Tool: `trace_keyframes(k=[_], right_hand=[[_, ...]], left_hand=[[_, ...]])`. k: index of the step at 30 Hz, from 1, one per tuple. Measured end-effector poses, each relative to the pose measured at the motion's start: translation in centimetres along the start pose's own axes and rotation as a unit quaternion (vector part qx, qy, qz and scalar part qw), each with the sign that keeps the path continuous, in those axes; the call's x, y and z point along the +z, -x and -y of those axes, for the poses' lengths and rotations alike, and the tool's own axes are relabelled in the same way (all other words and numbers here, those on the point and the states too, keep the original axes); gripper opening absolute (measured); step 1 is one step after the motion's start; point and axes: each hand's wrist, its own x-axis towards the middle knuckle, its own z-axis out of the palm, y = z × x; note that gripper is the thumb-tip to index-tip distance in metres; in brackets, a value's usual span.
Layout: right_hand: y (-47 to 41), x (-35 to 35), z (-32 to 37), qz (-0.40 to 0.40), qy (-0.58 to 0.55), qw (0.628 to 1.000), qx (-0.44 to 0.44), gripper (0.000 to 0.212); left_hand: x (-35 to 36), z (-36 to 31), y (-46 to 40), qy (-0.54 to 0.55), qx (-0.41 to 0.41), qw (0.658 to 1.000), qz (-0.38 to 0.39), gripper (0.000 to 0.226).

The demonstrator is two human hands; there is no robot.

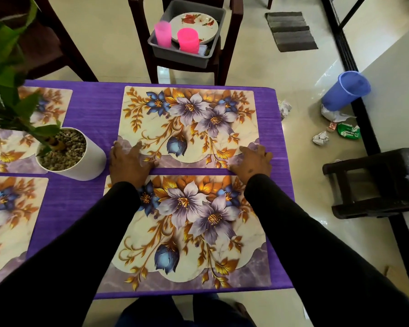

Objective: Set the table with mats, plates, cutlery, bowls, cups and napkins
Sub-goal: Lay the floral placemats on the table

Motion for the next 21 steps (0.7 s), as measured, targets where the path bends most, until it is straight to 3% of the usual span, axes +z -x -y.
trace_keyframes(k=[9, 16, 21], right_hand=[[-0.15, 0.31, 0.23, -0.006, -0.004, 1.0, -0.01, 0.054], [-0.02, 0.06, 0.18, -0.003, 0.02, 1.0, -0.019, 0.066], [-0.09, 0.46, 0.21, -0.008, 0.03, 0.999, -0.02, 0.064]], left_hand=[[0.34, 0.54, -0.2, 0.001, -0.009, 1.0, -0.003, 0.085], [0.29, 0.52, -0.23, 0.003, -0.005, 1.0, -0.011, 0.085], [0.45, 0.53, -0.24, 0.004, -0.001, 1.0, -0.008, 0.083]])
